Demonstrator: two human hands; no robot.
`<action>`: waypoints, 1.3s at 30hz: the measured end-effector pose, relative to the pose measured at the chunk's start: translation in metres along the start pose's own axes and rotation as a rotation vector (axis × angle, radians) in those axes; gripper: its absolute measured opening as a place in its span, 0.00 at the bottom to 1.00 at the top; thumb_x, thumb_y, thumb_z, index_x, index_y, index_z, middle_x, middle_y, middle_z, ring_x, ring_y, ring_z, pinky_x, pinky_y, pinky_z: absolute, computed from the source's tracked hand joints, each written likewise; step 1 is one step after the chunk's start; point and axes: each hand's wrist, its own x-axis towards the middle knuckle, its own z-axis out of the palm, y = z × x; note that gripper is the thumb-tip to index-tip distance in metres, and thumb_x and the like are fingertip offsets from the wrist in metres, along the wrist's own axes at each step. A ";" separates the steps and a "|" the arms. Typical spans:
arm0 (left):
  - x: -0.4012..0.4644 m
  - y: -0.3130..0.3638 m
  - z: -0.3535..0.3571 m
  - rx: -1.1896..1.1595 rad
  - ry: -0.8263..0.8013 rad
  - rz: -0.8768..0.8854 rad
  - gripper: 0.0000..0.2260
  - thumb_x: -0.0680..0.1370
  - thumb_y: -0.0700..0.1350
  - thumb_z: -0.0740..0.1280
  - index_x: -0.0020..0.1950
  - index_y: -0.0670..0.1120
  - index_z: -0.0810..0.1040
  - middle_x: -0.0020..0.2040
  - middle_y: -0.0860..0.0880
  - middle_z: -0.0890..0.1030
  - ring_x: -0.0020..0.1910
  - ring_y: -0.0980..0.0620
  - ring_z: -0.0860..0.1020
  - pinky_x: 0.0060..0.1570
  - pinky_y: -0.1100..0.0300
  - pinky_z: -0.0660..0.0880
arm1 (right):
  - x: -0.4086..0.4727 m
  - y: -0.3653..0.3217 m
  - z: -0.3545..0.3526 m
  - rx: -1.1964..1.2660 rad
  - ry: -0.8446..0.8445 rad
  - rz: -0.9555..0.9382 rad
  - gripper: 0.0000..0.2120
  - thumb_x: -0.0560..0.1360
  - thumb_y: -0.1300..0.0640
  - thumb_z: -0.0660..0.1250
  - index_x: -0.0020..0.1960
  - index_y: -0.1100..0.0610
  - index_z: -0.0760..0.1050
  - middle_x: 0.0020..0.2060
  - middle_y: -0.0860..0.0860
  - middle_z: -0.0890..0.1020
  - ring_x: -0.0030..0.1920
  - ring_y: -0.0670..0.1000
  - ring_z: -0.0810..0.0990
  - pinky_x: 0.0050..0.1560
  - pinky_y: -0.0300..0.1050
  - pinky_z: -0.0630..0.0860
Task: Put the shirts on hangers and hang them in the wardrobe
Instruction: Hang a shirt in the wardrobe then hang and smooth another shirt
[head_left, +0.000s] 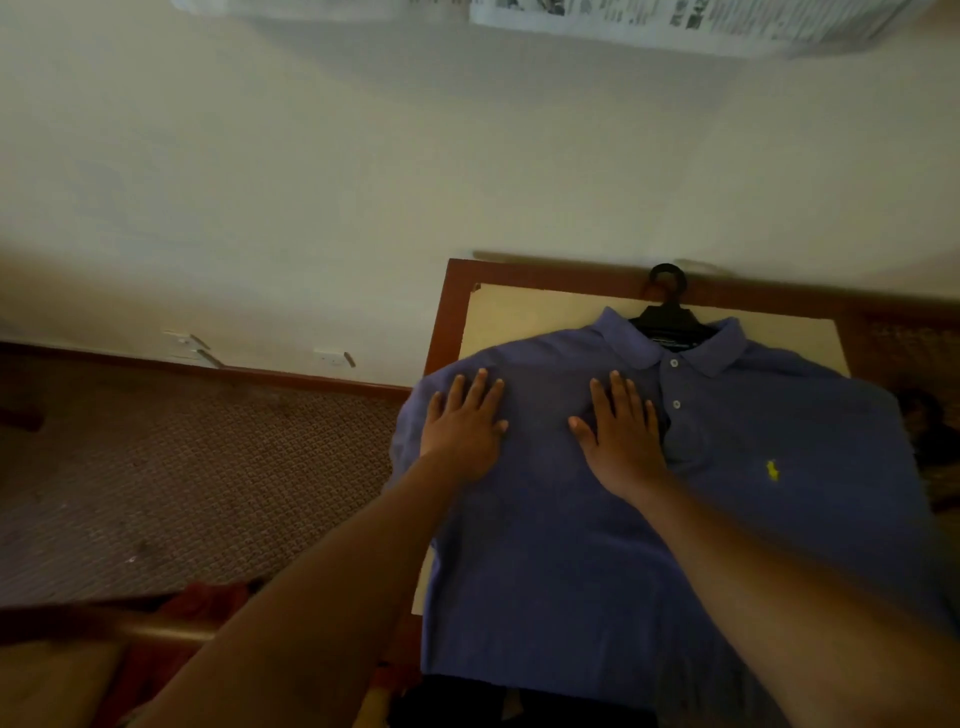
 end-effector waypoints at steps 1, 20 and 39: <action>0.004 0.001 0.000 -0.015 -0.013 -0.045 0.28 0.83 0.56 0.48 0.79 0.51 0.40 0.79 0.48 0.40 0.77 0.43 0.40 0.75 0.43 0.42 | 0.002 0.002 -0.001 0.033 -0.003 -0.014 0.32 0.81 0.39 0.47 0.79 0.51 0.43 0.78 0.53 0.42 0.78 0.54 0.40 0.76 0.55 0.40; 0.075 0.163 0.037 -0.066 0.203 -0.137 0.34 0.79 0.66 0.43 0.77 0.50 0.36 0.78 0.48 0.35 0.74 0.49 0.31 0.74 0.43 0.35 | 0.111 0.122 -0.093 0.103 0.198 -0.173 0.23 0.78 0.60 0.63 0.73 0.59 0.65 0.65 0.61 0.70 0.64 0.63 0.70 0.63 0.57 0.69; 0.074 0.163 0.035 -0.022 0.232 -0.126 0.35 0.76 0.68 0.38 0.78 0.53 0.39 0.78 0.50 0.36 0.75 0.49 0.33 0.73 0.44 0.33 | 0.130 0.163 -0.111 0.195 0.166 -0.143 0.25 0.78 0.57 0.63 0.74 0.59 0.63 0.68 0.59 0.71 0.67 0.61 0.70 0.64 0.56 0.69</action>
